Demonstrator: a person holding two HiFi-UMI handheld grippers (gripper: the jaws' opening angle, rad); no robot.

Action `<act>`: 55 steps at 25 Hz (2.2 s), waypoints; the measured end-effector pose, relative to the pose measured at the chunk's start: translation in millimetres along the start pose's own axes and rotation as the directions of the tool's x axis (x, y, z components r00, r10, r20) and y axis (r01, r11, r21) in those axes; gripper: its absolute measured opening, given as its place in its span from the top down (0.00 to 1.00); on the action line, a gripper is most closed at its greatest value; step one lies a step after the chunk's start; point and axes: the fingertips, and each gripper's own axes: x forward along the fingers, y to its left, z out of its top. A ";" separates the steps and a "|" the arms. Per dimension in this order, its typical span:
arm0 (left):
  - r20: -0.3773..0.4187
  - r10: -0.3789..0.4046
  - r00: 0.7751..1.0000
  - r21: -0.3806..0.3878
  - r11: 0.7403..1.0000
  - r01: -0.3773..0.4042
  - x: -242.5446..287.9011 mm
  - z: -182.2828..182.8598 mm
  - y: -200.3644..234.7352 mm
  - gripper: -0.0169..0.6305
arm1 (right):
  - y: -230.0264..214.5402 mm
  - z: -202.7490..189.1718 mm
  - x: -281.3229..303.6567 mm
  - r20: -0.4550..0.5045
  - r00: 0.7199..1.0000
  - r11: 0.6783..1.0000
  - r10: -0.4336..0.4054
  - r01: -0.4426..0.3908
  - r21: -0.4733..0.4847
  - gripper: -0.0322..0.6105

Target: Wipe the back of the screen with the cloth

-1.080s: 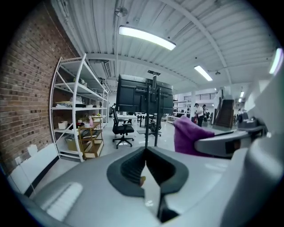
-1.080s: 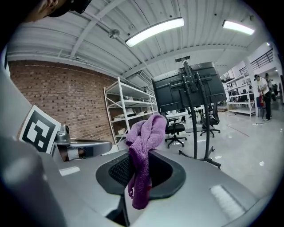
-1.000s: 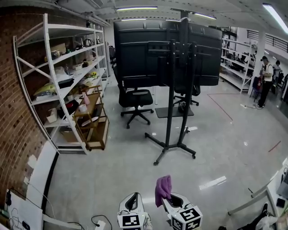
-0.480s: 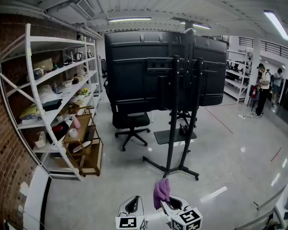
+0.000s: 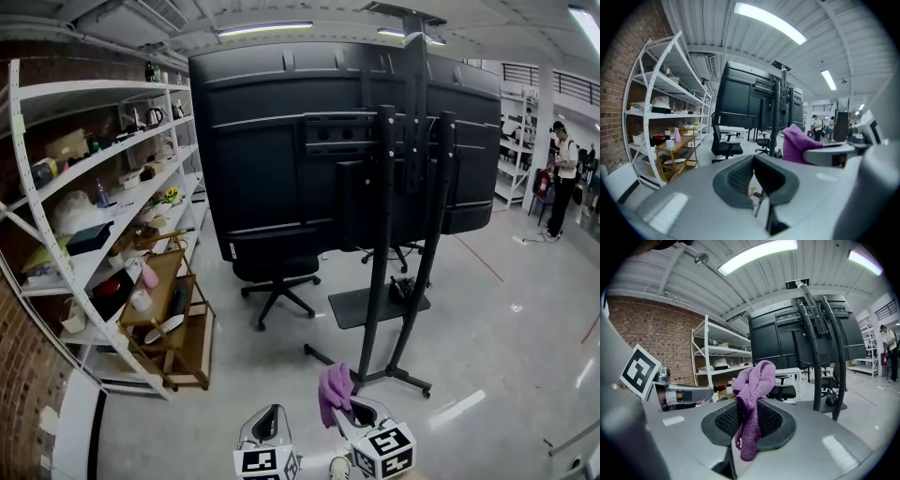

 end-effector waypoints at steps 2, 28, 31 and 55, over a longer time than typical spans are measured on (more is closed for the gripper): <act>-0.001 0.012 1.000 -0.013 1.000 -0.012 38.6 13.8 6.6 0.96 | -26.7 16.8 30.2 -0.001 1.000 0.999 0.013 -0.013 -0.049 0.85; 0.278 -0.004 0.961 0.228 0.972 -0.062 283.3 508.3 177.8 0.96 | -50.6 555.5 318.0 0.403 0.911 0.446 0.087 0.326 -0.834 0.85; 0.398 0.008 0.917 0.241 0.964 -0.113 284.9 581.3 199.8 0.96 | -49.6 627.8 329.6 0.518 0.855 0.349 -0.001 0.486 -0.802 0.85; 0.357 -0.123 0.926 0.218 0.975 0.046 352.9 443.4 214.1 0.96 | -89.8 477.2 417.1 0.423 0.871 0.040 -0.249 0.445 -0.894 0.85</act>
